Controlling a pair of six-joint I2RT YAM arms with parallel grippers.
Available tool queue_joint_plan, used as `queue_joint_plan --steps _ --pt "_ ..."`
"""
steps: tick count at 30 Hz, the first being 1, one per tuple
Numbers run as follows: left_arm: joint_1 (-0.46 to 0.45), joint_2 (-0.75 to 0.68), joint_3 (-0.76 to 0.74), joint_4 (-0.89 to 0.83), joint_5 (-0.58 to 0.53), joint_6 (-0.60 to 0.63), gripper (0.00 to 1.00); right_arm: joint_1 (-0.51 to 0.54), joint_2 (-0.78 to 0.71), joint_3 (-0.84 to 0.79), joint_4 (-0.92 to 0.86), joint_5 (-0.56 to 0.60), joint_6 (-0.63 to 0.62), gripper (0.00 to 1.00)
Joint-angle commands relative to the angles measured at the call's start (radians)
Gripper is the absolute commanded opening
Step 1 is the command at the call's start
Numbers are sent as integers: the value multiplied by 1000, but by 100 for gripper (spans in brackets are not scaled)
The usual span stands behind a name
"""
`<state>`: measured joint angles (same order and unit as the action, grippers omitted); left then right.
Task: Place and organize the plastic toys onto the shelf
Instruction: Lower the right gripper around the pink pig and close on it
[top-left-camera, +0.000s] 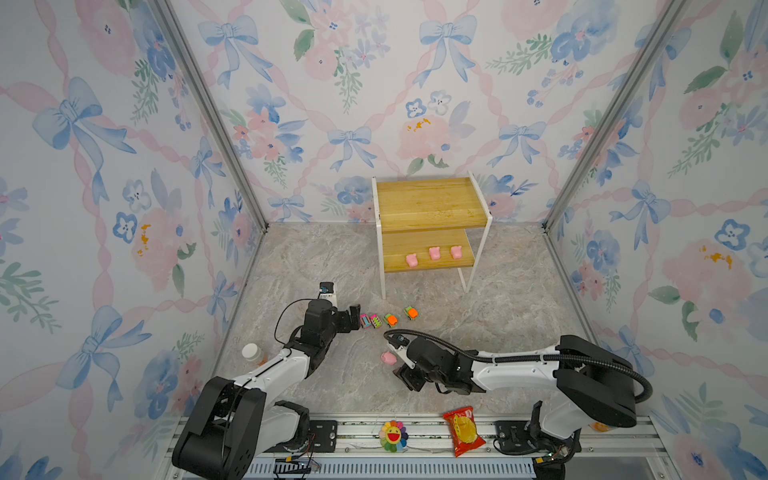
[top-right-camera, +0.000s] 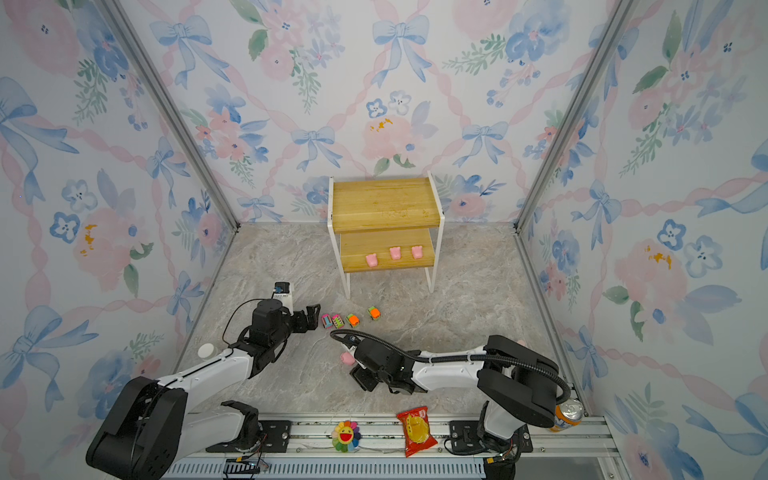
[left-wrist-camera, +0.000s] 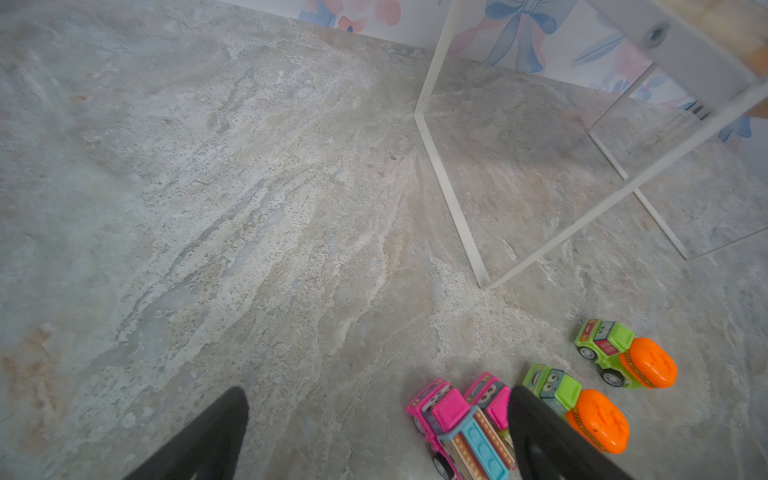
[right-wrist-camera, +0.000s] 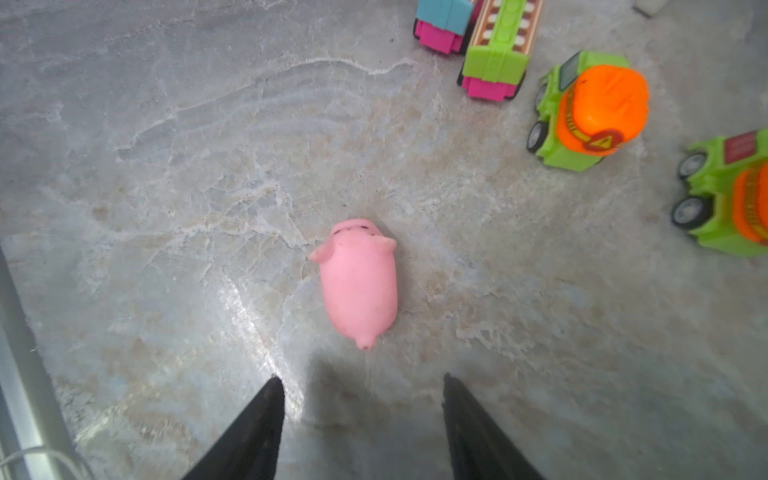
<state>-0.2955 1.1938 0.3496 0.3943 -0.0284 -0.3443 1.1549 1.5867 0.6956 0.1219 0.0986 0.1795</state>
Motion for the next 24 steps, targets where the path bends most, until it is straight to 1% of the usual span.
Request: queue_joint_plan --steps 1,10,11,13,24 --pt "-5 -14 -12 -3 -10 -4 98 -28 1 -16 61 -77 -51 62" --pt "-5 -13 -14 -3 -12 -12 98 -63 63 18 123 -137 -78 59" --pt "-6 -14 -14 -2 -12 -12 98 -66 96 21 131 -139 -78 59" --pt "-5 -18 -15 -3 -13 -12 98 -68 111 24 148 -145 -79 59" --pt "-4 -18 -15 -3 -17 -12 98 -75 163 39 192 -155 -83 57"
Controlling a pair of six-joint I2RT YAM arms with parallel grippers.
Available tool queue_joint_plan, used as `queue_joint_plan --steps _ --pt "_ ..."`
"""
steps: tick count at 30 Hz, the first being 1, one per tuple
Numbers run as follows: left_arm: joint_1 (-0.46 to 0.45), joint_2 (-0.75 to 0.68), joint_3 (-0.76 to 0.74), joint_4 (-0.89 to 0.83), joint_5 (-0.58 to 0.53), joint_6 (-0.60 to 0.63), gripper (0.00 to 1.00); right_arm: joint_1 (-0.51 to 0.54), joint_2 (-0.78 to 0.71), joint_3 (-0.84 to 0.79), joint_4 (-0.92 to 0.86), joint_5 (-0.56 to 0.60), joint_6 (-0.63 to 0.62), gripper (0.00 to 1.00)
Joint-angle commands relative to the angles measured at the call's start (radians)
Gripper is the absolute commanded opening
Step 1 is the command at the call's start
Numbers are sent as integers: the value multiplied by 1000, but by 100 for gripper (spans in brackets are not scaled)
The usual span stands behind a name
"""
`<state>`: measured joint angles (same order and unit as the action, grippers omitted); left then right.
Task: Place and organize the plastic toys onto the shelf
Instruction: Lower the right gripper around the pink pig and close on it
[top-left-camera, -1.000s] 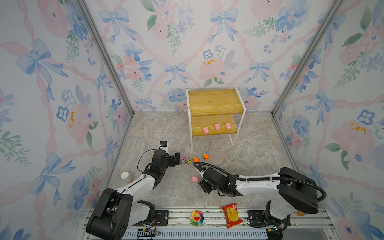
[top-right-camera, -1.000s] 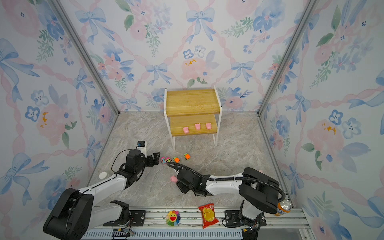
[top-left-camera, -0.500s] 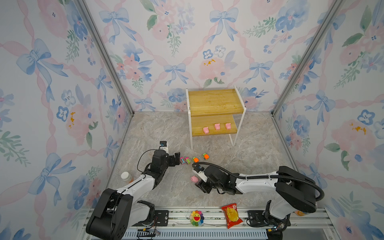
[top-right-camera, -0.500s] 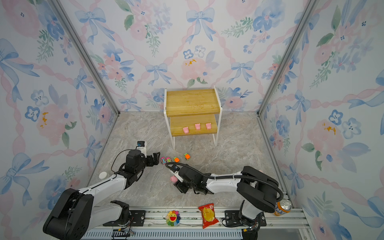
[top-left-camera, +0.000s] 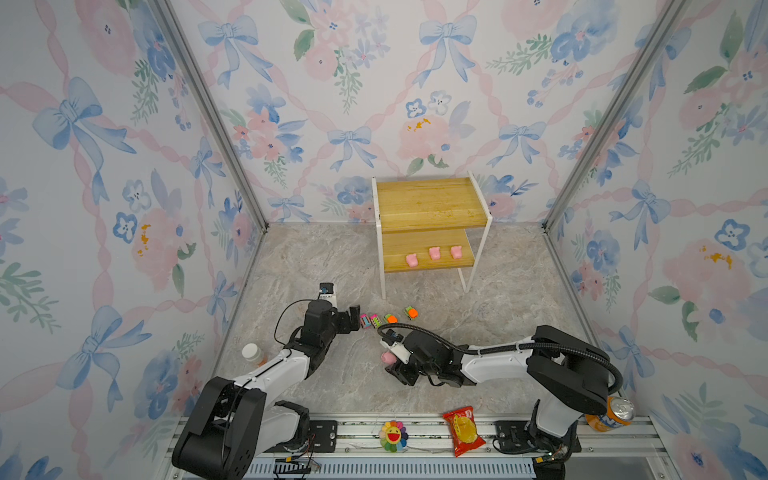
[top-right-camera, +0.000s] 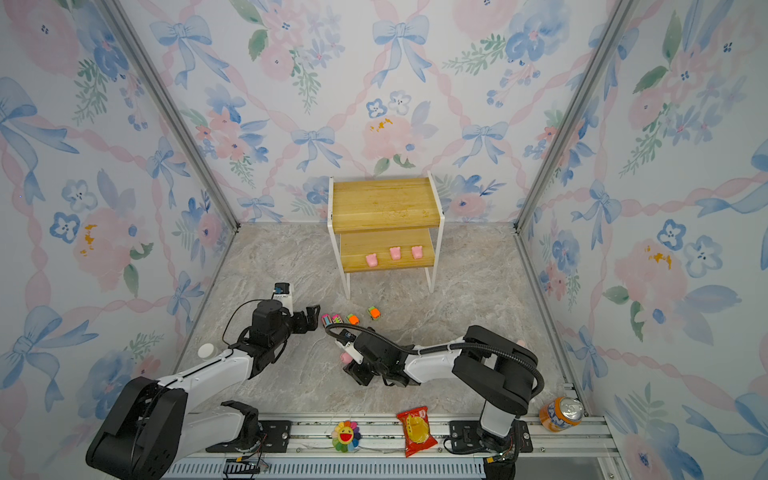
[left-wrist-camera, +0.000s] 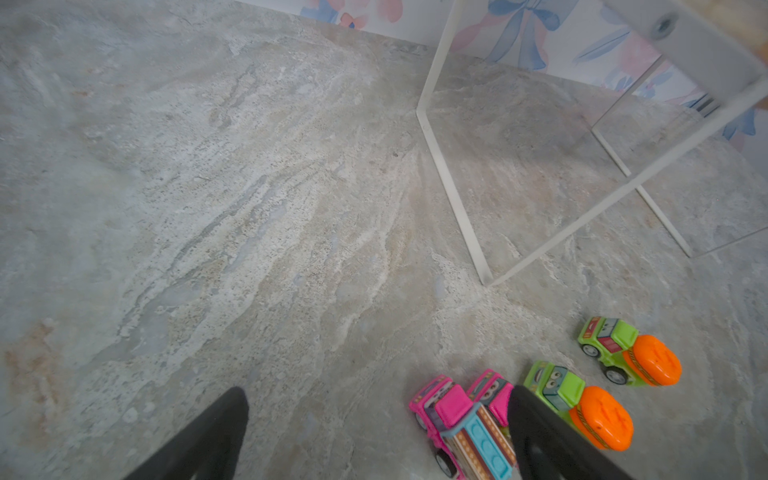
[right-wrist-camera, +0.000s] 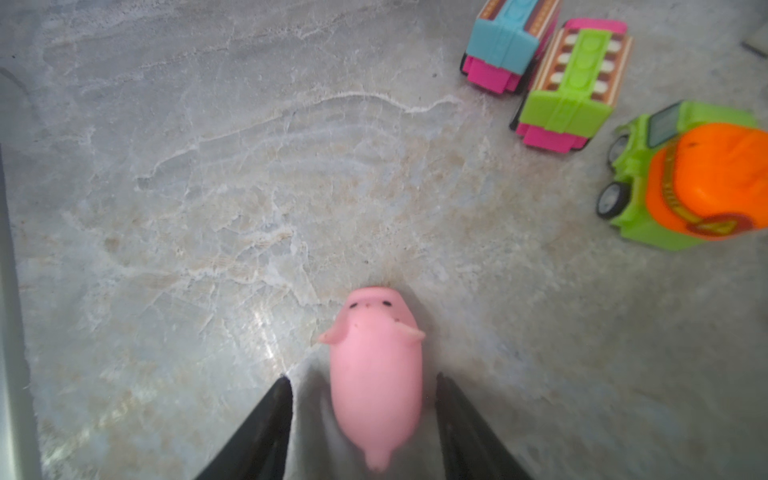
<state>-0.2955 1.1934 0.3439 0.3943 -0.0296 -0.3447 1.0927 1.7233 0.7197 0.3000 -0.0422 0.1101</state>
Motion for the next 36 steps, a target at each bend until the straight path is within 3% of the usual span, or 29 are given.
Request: queue_joint_plan --steps 1,11,23,36 --pt "-5 -17 -9 -2 -15 -10 98 -15 30 16 19 -15 -15 57" --pt "-4 -9 -4 -2 -19 -8 98 -28 55 26 34 -25 -25 55" --pt "-5 -11 -3 -3 -14 -7 98 -28 27 -2 31 -49 -7 29" --pt "-5 -31 -9 -3 -7 -7 98 -25 -59 -4 20 -21 90 22"
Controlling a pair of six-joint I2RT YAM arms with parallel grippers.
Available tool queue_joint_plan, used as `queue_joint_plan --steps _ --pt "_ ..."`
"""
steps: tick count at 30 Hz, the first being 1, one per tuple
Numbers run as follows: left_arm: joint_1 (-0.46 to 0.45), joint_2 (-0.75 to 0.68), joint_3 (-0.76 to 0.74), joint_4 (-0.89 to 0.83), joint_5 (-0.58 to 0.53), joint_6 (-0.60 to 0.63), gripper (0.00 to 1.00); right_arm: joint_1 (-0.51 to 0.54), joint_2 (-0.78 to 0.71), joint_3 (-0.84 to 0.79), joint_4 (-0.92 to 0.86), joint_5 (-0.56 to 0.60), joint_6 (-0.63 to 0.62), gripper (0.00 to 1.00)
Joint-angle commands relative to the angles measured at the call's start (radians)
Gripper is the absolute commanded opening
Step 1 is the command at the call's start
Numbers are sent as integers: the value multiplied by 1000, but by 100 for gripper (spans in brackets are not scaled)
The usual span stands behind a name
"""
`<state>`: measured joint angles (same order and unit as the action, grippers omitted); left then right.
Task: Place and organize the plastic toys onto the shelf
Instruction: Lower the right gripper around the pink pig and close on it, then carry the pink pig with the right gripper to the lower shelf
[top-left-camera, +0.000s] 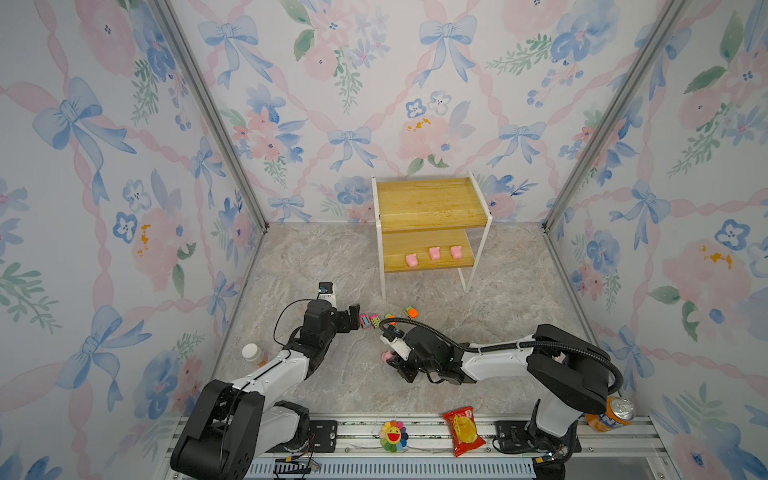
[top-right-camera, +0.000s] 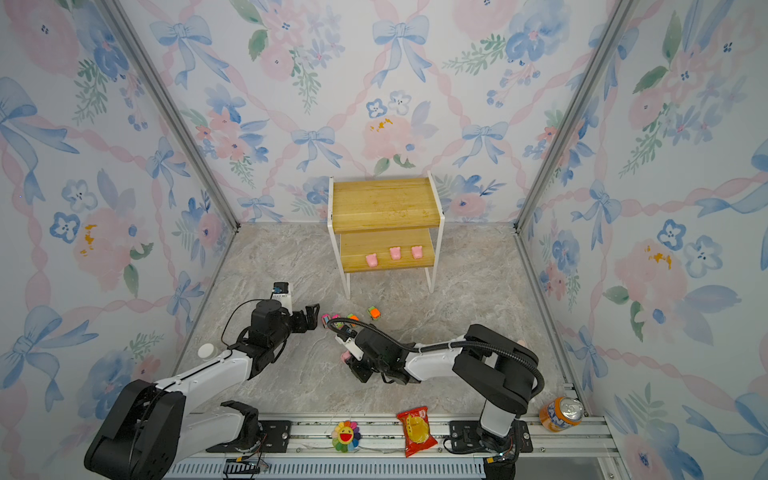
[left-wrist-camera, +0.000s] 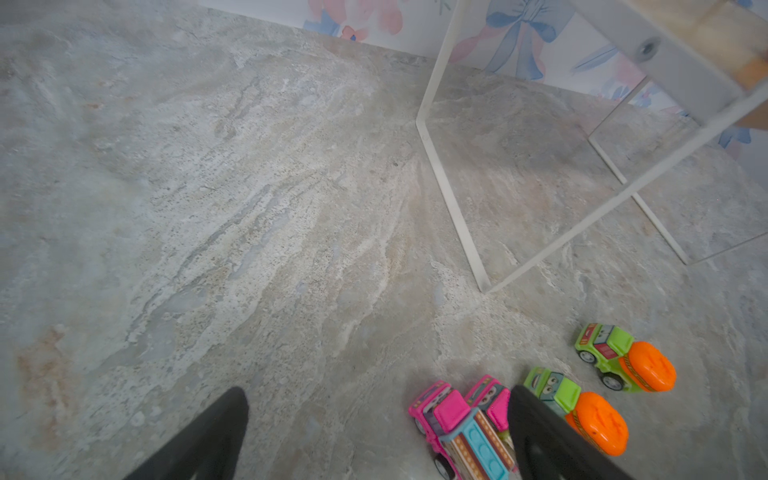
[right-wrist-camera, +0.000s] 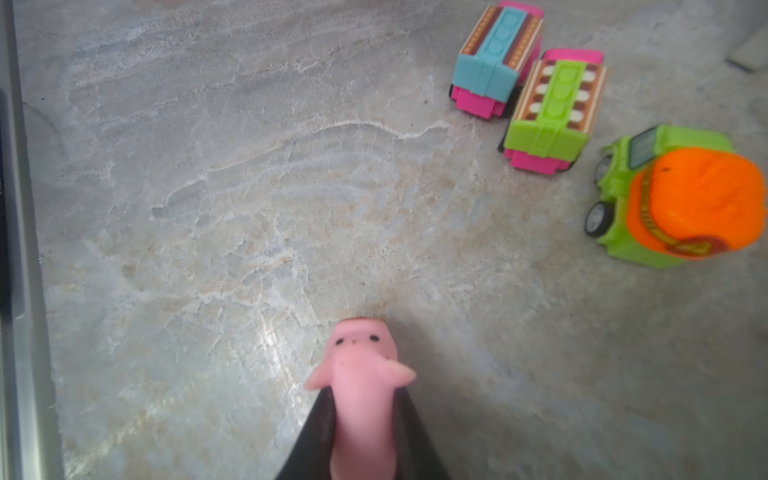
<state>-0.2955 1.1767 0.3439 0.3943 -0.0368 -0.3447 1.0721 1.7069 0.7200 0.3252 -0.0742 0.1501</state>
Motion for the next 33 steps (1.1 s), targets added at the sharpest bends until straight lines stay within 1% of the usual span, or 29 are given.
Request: queue_joint_plan --steps 1,4,7,12,14,16,19,24,28,33 --pt "-5 -14 -9 -2 2 -7 98 -3 -47 -2 -6 19 60 22" --pt "-5 -12 -6 -3 4 -5 98 -2 -101 25 -55 61 87 22" --pt "-4 -9 -1 -2 10 -3 98 2 -144 89 -174 140 106 22" --pt "-5 -3 10 -3 16 -2 98 1 -179 222 -321 308 125 22" --pt "-4 4 13 -3 23 -2 98 -10 -181 286 -366 380 132 24" --pt "-4 10 15 -2 29 -3 98 -27 -180 332 -384 417 132 23" --pt "-4 10 17 -2 32 0 98 -55 -182 357 -346 476 137 22" --pt "-4 4 17 -3 43 -4 98 -91 -178 344 -243 571 152 21" --pt "-5 -9 12 -6 63 -7 98 -115 -175 334 -158 604 156 21" --pt "-5 -45 -1 -10 83 -20 98 -126 -133 370 -106 637 151 21"
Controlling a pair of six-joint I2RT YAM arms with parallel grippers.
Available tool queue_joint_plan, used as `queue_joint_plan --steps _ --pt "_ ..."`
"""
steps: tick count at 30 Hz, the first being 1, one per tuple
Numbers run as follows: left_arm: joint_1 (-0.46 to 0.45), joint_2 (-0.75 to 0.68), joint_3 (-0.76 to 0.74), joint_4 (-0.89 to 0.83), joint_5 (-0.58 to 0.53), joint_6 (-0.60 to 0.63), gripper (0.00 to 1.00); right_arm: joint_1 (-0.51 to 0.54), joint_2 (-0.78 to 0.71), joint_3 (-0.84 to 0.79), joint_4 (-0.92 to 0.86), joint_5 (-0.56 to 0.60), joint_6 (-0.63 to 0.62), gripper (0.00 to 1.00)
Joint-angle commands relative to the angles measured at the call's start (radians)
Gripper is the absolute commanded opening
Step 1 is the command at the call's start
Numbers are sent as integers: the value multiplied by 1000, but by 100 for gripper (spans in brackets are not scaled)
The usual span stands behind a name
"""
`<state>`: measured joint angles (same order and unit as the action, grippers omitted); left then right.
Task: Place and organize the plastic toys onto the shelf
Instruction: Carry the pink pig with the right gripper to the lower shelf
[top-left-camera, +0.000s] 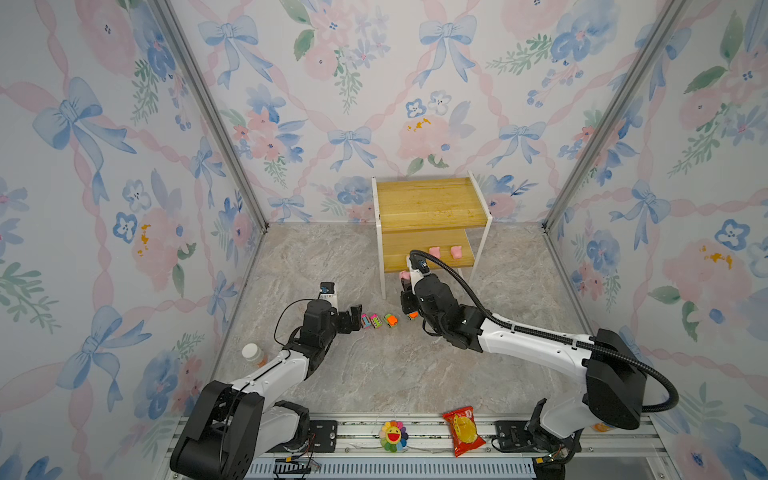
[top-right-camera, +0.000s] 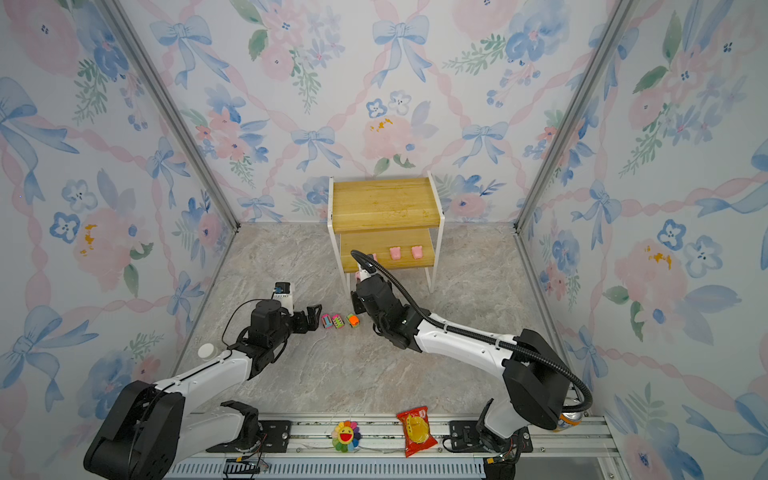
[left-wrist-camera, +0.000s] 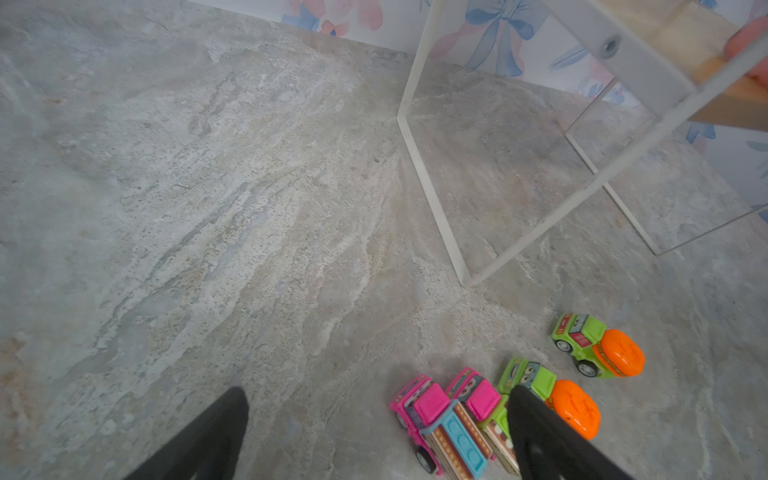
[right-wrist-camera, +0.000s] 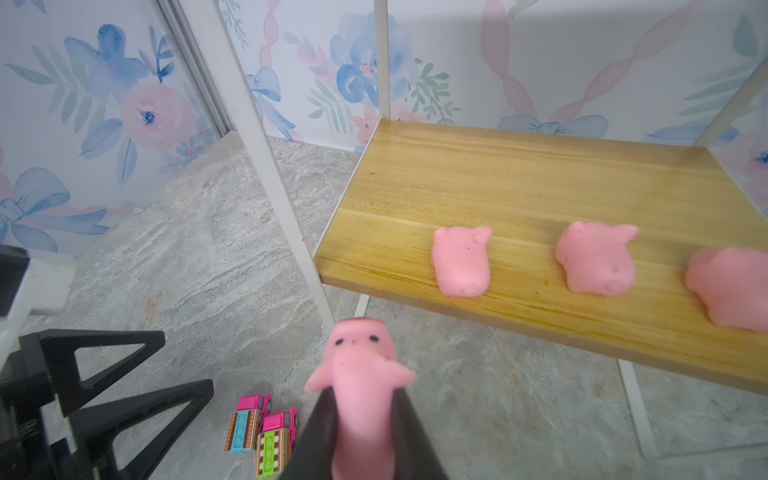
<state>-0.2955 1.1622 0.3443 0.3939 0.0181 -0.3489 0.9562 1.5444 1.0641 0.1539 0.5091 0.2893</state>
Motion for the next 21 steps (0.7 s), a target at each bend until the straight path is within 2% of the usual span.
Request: queue_joint_plan --steps 1,10,21 --pt "-4 -34 -4 -12 28 -18 98 -11 43 34 84 58 12 21" --pt "-6 -26 -5 -9 30 -23 98 -20 159 113 180 64 -19 21" --pt "-6 -11 0 -10 34 -21 98 -43 212 152 230 42 -49 22"
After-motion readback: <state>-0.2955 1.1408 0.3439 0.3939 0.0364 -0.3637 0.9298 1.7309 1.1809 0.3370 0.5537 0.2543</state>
